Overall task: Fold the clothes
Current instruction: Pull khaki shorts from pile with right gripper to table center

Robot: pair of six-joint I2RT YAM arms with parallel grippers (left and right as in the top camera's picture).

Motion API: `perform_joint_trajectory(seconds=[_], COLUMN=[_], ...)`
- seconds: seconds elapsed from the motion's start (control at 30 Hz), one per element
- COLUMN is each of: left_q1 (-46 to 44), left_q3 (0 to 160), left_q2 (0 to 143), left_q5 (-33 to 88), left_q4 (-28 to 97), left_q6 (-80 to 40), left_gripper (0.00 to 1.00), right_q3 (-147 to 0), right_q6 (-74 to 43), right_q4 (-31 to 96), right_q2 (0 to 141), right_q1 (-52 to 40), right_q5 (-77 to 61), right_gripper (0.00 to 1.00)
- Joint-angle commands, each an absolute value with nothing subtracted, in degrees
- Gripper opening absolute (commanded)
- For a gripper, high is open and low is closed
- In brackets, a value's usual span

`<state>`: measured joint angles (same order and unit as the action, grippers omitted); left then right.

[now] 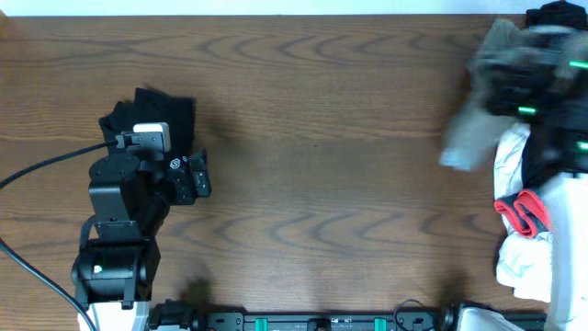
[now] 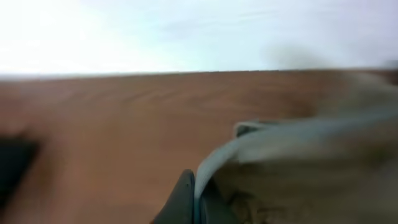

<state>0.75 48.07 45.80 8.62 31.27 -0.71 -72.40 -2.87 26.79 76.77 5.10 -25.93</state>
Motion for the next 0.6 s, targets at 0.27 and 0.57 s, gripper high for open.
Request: perform_joint_trajectory(seconds=[0.27, 0.57], left_q1=[1.1, 1.1], left_q3=[49.4, 49.4], left_q2=[45.7, 45.6], left_q5=[8.6, 8.6], left_q4=[31.2, 31.1], left_q6=[-1.4, -1.4], left_gripper=[0.98, 0.98], right_q3=[-72.7, -72.7], right_q6=[2.4, 2.5], right_q4=[15.7, 14.1], right_q2=[78.8, 78.8], right_q1=[-19.3, -20.6], right_q5=[-16.7, -23.0], right_gripper=[0.01, 0.01])
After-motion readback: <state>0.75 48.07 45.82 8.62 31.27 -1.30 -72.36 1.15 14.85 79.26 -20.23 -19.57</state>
